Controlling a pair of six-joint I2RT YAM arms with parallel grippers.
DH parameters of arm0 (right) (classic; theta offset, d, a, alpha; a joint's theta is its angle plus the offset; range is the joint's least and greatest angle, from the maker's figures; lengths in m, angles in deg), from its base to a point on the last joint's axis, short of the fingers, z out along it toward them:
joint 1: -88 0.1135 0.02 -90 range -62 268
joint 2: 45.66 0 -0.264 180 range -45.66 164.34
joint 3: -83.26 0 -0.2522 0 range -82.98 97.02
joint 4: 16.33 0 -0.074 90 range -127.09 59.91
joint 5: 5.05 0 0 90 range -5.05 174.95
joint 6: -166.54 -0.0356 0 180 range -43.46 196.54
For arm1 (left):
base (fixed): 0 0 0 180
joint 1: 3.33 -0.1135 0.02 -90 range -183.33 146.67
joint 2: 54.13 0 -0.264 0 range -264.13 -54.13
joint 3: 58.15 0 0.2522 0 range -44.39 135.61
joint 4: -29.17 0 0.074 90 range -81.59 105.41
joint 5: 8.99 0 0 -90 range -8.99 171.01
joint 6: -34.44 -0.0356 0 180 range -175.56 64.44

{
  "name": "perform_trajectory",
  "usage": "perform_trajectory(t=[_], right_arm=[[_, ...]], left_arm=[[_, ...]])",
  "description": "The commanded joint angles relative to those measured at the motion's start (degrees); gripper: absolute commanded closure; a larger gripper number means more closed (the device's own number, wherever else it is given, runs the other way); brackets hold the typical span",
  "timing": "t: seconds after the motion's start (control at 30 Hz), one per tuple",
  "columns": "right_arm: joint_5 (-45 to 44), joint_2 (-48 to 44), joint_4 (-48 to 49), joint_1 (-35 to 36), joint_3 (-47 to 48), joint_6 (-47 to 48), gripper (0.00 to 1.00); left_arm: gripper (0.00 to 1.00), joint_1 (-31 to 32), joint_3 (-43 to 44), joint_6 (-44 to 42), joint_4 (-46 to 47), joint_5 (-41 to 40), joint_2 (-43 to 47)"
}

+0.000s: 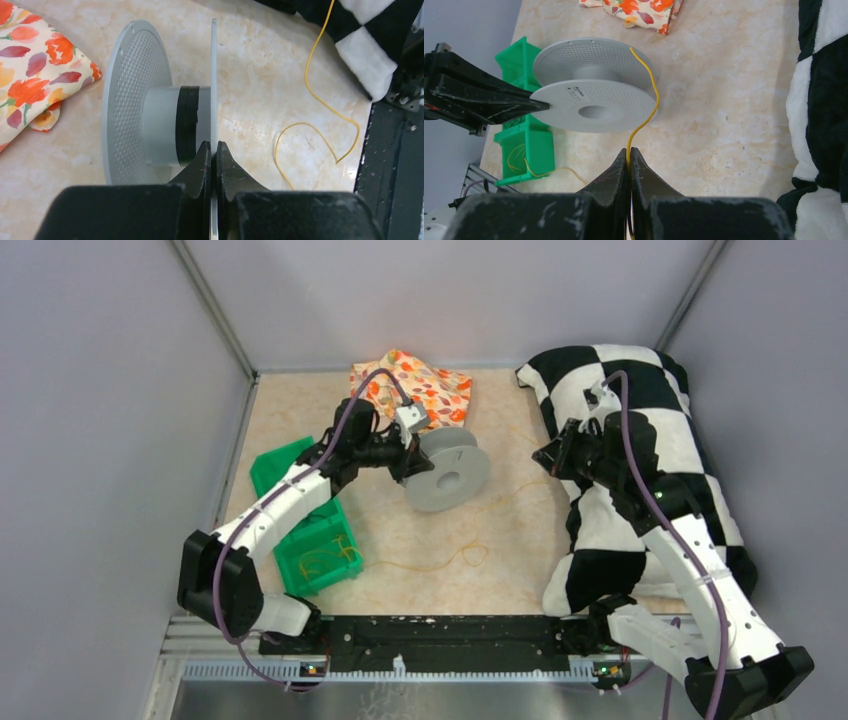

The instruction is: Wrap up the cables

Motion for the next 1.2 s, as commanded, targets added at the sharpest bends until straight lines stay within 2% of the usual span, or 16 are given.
perform_trajectory(t=[0.0,0.17,0.33,0.7,1.1,1.17], right_arm=[[1.06,0.1,2.34,-0.48,0.63,-0.07,1.0],[1.6,0.5,3.07,-0.48,0.15,-0.8,1.0],[2.48,1.27,3.65,-0.48,0.49,-1.14,1.0],[3.08,1.77,3.88,-0.47,-0.34,-1.01,1.0],[3.64,2.4,5.99,-0.47,-2.21,-1.05,1.0],[4.47,3.06,6.54,-0.48,-2.37,-1.07,1.0]], left_arm=[[1.0,-0.17,-1.86,-11.75,7.47,2.62,3.24],[1.0,0.76,-5.62,-18.8,9.82,4.56,5.41],[1.0,1.2,-5.25,-20.72,8.13,6.53,4.61],[1.0,1.18,-1.3,-21.6,5.1,8.11,1.0],[1.0,1.42,-2.08,-19.15,5.7,8.11,0.22],[0.95,1.57,-2.22,-18.7,6.12,8.03,0.23]])
